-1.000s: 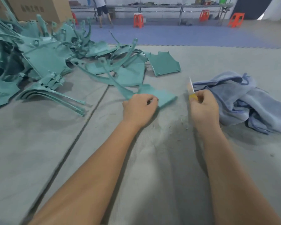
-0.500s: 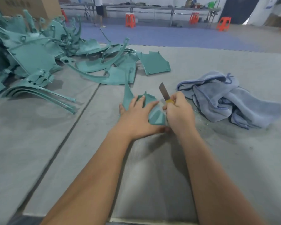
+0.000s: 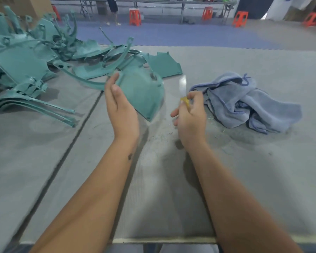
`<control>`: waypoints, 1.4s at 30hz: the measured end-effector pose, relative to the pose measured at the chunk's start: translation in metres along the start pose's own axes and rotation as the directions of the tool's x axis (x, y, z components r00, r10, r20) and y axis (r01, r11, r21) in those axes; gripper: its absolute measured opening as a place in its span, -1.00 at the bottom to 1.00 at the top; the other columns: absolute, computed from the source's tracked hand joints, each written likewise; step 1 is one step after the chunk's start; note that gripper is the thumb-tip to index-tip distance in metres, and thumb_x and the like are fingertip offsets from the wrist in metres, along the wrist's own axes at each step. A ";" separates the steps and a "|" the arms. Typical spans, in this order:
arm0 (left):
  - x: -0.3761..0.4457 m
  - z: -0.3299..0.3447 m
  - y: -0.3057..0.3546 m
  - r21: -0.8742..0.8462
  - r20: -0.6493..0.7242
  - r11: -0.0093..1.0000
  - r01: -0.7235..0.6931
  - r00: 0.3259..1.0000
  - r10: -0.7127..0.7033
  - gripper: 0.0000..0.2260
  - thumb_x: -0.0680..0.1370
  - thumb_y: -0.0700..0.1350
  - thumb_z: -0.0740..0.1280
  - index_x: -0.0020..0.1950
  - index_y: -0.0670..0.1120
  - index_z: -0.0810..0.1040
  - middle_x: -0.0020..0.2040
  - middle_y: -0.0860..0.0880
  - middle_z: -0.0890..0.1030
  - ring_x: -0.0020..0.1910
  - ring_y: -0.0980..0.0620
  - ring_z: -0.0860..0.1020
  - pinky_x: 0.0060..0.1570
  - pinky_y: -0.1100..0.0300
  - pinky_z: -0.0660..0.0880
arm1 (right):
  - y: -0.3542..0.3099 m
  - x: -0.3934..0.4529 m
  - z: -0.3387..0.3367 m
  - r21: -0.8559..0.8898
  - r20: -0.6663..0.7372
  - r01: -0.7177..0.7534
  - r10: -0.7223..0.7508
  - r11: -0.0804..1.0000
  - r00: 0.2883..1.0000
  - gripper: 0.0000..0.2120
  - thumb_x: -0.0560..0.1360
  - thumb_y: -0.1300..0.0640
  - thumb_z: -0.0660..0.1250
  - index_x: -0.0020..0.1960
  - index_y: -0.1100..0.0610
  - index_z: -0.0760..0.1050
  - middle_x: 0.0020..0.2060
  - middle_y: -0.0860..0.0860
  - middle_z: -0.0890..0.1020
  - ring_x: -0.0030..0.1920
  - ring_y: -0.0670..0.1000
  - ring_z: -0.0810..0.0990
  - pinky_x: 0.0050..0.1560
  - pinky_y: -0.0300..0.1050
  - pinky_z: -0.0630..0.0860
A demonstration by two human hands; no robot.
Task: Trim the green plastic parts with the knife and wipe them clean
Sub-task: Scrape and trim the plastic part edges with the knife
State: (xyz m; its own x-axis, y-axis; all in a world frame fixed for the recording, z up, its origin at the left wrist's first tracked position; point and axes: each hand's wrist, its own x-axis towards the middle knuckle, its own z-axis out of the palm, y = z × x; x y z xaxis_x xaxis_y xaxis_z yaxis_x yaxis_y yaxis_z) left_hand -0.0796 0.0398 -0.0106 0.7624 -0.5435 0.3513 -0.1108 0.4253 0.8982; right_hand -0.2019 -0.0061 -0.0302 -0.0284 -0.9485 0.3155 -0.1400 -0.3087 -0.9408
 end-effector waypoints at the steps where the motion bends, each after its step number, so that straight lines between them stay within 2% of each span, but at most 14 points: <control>1: 0.004 0.000 -0.004 0.006 0.009 0.993 0.116 0.993 -0.116 -0.75 0.69 -0.04 0.06 0.31 0.11 0.42 0.21 0.20 0.51 0.29 0.13 0.47 0.34 0.02 0.42 | 0.001 -0.001 0.002 -0.050 0.064 0.007 -0.004 0.999 0.998 -0.81 0.54 0.07 0.10 -0.12 -0.23 0.27 -0.39 -0.03 0.59 -0.42 0.02 0.47 -0.30 0.09 0.49; 4: 0.011 -0.007 -0.016 0.113 0.013 0.965 0.237 0.971 -0.240 -0.65 0.59 -0.20 0.25 0.37 -0.06 0.40 0.03 0.11 0.55 0.07 0.08 0.59 0.13 -0.04 0.57 | 0.010 -0.001 0.003 -0.189 0.208 0.047 -0.006 0.981 0.978 -0.89 0.57 0.12 0.13 -0.02 -0.09 0.31 -0.32 0.03 0.57 -0.31 0.09 0.48 -0.18 0.19 0.50; 6: 0.016 -0.013 -0.019 0.136 -0.010 0.965 0.226 0.974 -0.227 -0.64 0.48 -0.28 0.34 0.24 -0.03 0.46 -0.02 0.11 0.58 -0.04 0.17 0.60 0.01 0.01 0.63 | 0.014 0.001 0.001 -0.197 0.220 0.031 0.013 0.980 0.975 -0.93 0.57 0.12 0.14 0.01 0.04 0.39 -0.37 -0.04 0.49 -0.32 0.04 0.44 -0.19 0.13 0.47; 8: 0.019 -0.018 -0.023 0.219 -0.043 0.954 0.203 0.979 -0.198 -0.66 0.40 -0.25 0.42 0.05 0.08 0.45 -0.05 0.13 0.58 -0.13 0.26 0.58 -0.02 0.08 0.63 | 0.015 0.002 -0.001 -0.147 0.231 0.001 0.033 0.989 0.972 -0.82 0.57 0.05 0.14 -0.07 0.09 0.47 -0.43 -0.11 0.40 -0.36 -0.03 0.37 -0.26 0.02 0.37; 12: 0.020 -0.023 -0.028 0.394 -0.086 0.893 0.219 0.976 -0.201 -0.56 0.32 -0.12 0.55 0.04 0.04 0.37 0.11 -0.03 0.55 -0.01 0.05 0.56 0.02 0.14 0.54 | 0.010 -0.001 -0.002 -0.099 0.265 -0.035 0.061 0.994 0.962 -0.68 0.60 -0.08 0.07 -0.12 -0.03 0.55 -0.43 -0.14 0.39 -0.37 -0.09 0.36 -0.27 -0.12 0.30; 15: 0.015 -0.024 -0.025 0.321 -0.059 0.920 0.224 0.974 -0.217 -0.68 0.35 -0.13 0.54 -0.08 0.04 0.42 -0.09 0.07 0.59 -0.18 0.10 0.59 -0.12 0.14 0.58 | 0.009 -0.002 -0.004 -0.098 0.268 -0.043 0.068 0.994 0.961 -0.67 0.61 -0.06 0.09 -0.14 -0.03 0.57 -0.43 -0.17 0.41 -0.38 -0.13 0.35 -0.30 -0.16 0.27; 18: 0.013 -0.026 -0.022 0.212 0.062 0.942 0.261 0.958 -0.279 -0.90 0.48 -0.16 0.41 -0.06 -0.02 0.52 -0.14 -0.01 0.66 -0.33 0.03 0.63 -0.36 0.22 0.54 | 0.009 -0.002 -0.007 -0.051 0.283 -0.065 0.077 0.997 0.956 -0.68 0.62 -0.03 0.13 -0.19 -0.03 0.59 -0.50 -0.25 0.45 -0.37 -0.18 0.35 -0.30 -0.20 0.24; 21: 0.009 -0.022 -0.015 0.099 0.306 0.899 0.427 0.847 -0.436 -0.87 0.56 -0.24 0.30 0.10 -0.16 0.47 -0.14 -0.14 0.65 -0.37 -0.04 0.65 -0.42 0.20 0.55 | 0.010 -0.003 -0.006 -0.052 0.288 -0.044 0.057 0.998 0.956 -0.67 0.61 0.00 0.18 -0.25 0.04 0.57 -0.55 -0.29 0.46 -0.36 -0.17 0.38 -0.27 -0.19 0.27; 23: 0.002 -0.015 -0.009 0.105 0.404 0.865 0.490 0.774 -0.487 -0.90 0.57 -0.28 0.28 0.06 -0.14 0.48 -0.15 -0.14 0.64 -0.36 -0.03 0.66 -0.38 0.15 0.59 | 0.010 -0.003 -0.006 -0.033 0.293 -0.037 0.045 0.999 0.955 -0.65 0.60 -0.01 0.18 -0.28 0.09 0.55 -0.55 -0.26 0.46 -0.36 -0.14 0.39 -0.25 -0.16 0.28; 28: -0.003 -0.008 -0.010 0.033 0.421 0.840 0.542 0.754 -0.503 -0.85 0.59 -0.33 0.25 0.00 -0.09 0.50 -0.07 -0.09 0.66 -0.27 0.02 0.69 -0.30 0.23 0.60 | 0.009 -0.004 -0.007 0.026 0.253 -0.045 0.037 0.999 0.967 -0.65 0.60 -0.04 0.14 -0.25 0.11 0.48 -0.55 -0.25 0.42 -0.37 -0.15 0.36 -0.25 -0.17 0.29; 32: 0.000 -0.010 -0.011 -0.031 0.493 0.799 0.601 0.705 -0.511 -0.84 0.58 -0.38 0.26 0.04 -0.15 0.50 -0.17 -0.01 0.72 -0.18 0.01 0.70 -0.22 0.20 0.62 | 0.005 -0.005 -0.008 0.030 0.224 0.017 -0.023 0.999 0.974 -0.75 0.61 0.08 0.24 -0.25 0.03 0.38 -0.47 -0.19 0.43 -0.43 -0.26 0.38 -0.36 -0.40 0.31; 37: 0.004 -0.009 -0.013 -0.113 0.446 0.746 0.656 0.705 -0.552 -0.85 0.58 -0.40 0.23 0.06 -0.19 0.50 -0.11 -0.12 0.70 -0.20 -0.04 0.70 -0.22 0.16 0.62 | 0.003 -0.005 -0.009 0.085 0.242 0.001 -0.021 0.996 0.970 -0.80 0.59 0.14 0.27 -0.21 0.07 0.37 -0.43 -0.02 0.46 -0.48 -0.09 0.36 -0.41 -0.21 0.35; 39: 0.006 -0.009 -0.013 -0.174 0.411 0.719 0.673 0.713 -0.568 -0.84 0.58 -0.41 0.21 0.05 -0.21 0.51 -0.08 -0.16 0.67 -0.23 -0.06 0.69 -0.23 0.17 0.62 | 0.003 -0.004 -0.010 0.161 0.255 -0.043 0.001 0.986 0.967 -0.85 0.59 0.15 0.26 -0.16 0.07 0.40 -0.45 0.01 0.53 -0.55 -0.07 0.37 -0.50 -0.24 0.35; 42: 0.008 -0.010 -0.014 -0.251 0.376 0.681 0.687 0.718 -0.585 -0.85 0.59 -0.41 0.19 0.06 -0.25 0.50 -0.05 -0.20 0.64 -0.25 -0.09 0.69 -0.25 0.16 0.62 | 0.005 -0.003 -0.011 0.155 0.287 -0.080 0.032 0.985 0.957 -0.82 0.58 0.10 0.27 -0.20 0.05 0.40 -0.50 -0.01 0.48 -0.57 -0.09 0.32 -0.53 -0.27 0.28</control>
State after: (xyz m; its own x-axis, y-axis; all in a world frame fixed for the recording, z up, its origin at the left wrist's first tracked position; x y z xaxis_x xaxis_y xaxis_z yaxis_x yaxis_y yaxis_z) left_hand -0.0657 0.0373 -0.0230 0.3723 -0.9116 -0.1742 0.6087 0.0982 0.7873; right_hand -0.2133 -0.0036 -0.0344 0.2520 -0.9385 0.2361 0.0182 -0.2393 -0.9708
